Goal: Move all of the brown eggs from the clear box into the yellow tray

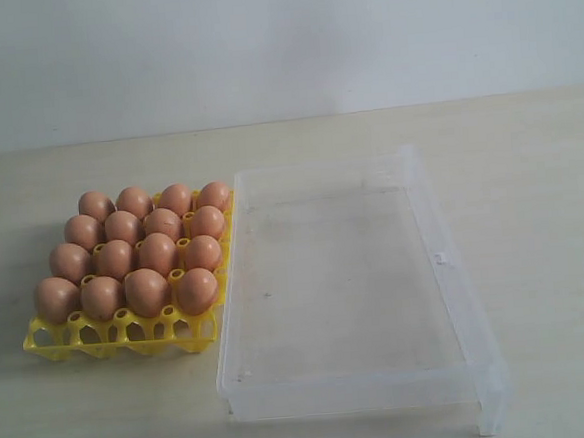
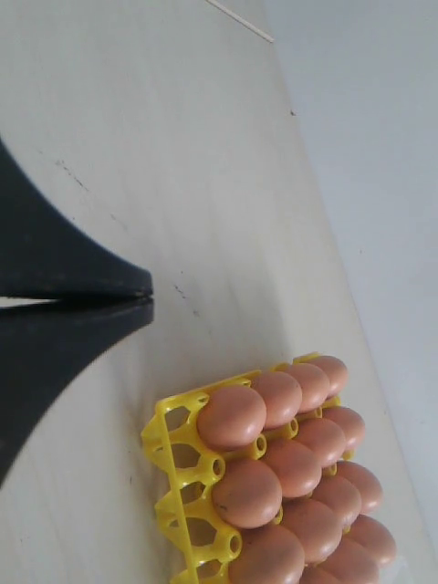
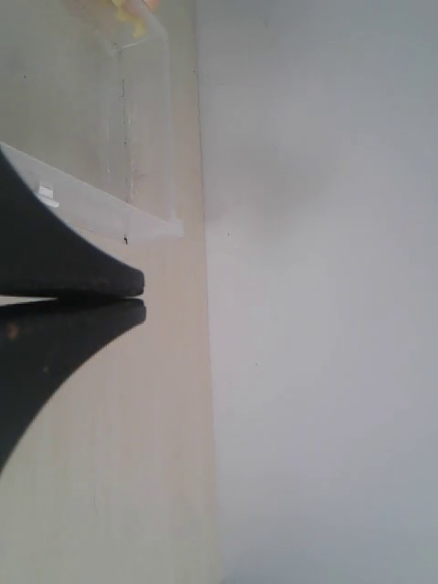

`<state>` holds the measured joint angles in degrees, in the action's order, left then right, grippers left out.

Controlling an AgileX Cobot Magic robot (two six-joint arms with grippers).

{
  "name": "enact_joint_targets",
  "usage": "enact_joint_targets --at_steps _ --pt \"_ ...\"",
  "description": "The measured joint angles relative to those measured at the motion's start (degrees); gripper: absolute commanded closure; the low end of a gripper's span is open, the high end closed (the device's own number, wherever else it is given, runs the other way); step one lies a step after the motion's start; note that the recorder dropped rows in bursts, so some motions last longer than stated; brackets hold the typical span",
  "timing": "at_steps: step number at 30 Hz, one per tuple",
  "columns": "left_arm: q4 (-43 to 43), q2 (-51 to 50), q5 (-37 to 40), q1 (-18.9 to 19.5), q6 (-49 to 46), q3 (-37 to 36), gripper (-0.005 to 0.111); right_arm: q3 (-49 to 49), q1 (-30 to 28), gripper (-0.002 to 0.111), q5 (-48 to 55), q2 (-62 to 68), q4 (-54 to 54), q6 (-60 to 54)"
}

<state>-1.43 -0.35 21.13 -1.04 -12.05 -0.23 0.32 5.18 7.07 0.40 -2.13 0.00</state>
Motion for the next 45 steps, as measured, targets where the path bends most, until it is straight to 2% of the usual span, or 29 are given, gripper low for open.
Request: enact_joint_targets --at_steps 35,45 --pt "0.0 0.0 0.0 0.0 0.0 0.0 0.107 0.0 0.0 0.108 0.0 0.0 -0.7 -0.3" --pt "0.0 0.0 0.0 0.0 0.0 0.0 0.107 0.0 -1.5 0.108 0.0 0.0 -0.7 -0.3"
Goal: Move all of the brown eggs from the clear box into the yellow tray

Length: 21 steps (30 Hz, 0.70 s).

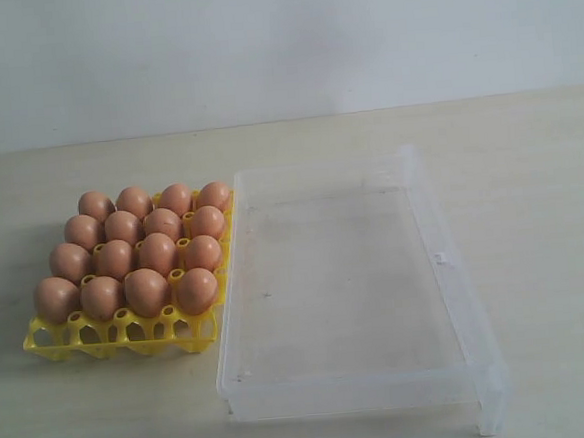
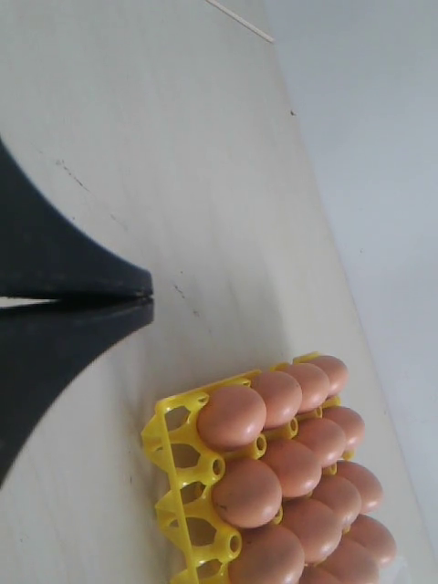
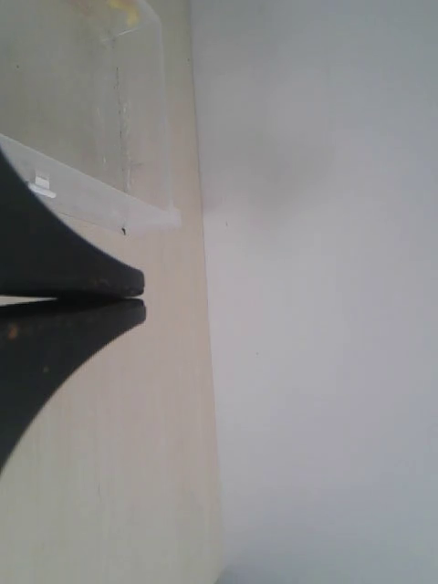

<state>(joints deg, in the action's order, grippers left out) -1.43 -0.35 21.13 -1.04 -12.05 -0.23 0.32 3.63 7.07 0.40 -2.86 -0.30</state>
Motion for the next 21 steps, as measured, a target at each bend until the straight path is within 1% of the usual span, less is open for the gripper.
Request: enact_joint_targets --at_steps 8,13,21 --pt "0.0 0.0 0.0 0.0 0.0 0.0 0.107 0.0 0.2 0.108 0.0 0.0 0.0 0.0" --pt "0.0 0.0 0.0 0.0 0.0 0.0 0.107 0.0 1.7 0.108 0.0 0.0 0.0 0.0" --pt "0.0 0.0 0.0 0.0 0.0 0.0 0.107 0.0 1.7 0.108 0.0 0.0 0.0 0.0"
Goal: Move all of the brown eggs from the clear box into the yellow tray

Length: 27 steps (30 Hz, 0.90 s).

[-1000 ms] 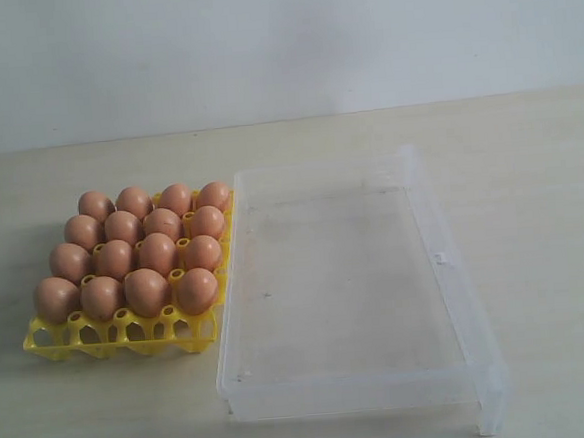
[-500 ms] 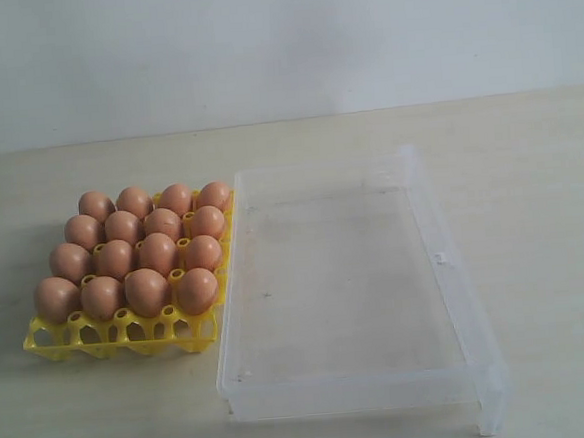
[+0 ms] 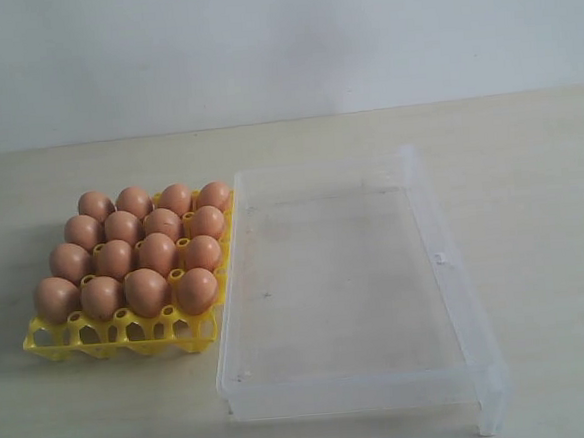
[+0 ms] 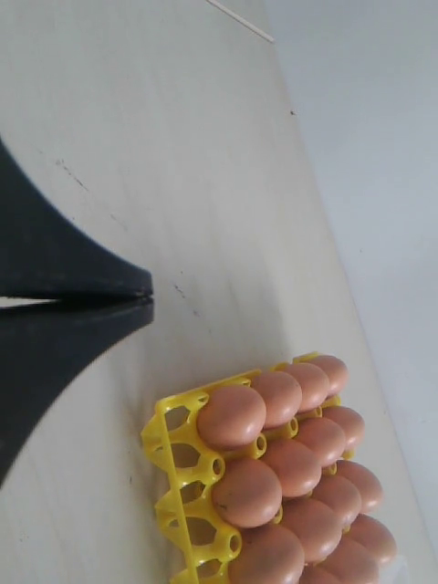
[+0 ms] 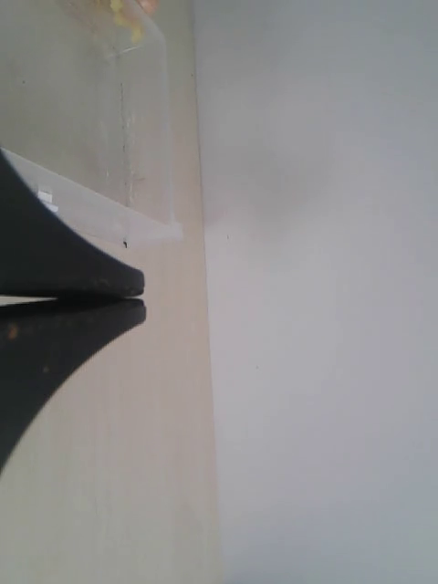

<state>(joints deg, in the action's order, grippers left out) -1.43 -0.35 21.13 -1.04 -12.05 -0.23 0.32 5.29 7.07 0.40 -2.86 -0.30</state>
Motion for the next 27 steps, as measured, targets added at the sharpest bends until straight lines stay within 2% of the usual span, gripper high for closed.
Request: enact_joint_targets --at_steps 5,27 --pt "0.0 0.0 0.0 0.0 0.0 0.0 0.107 0.0 -1.8 0.108 0.0 0.0 0.0 0.0" --pt "0.0 0.0 0.0 0.0 0.0 0.0 0.107 0.0 -1.8 0.108 0.0 0.0 0.0 0.0"
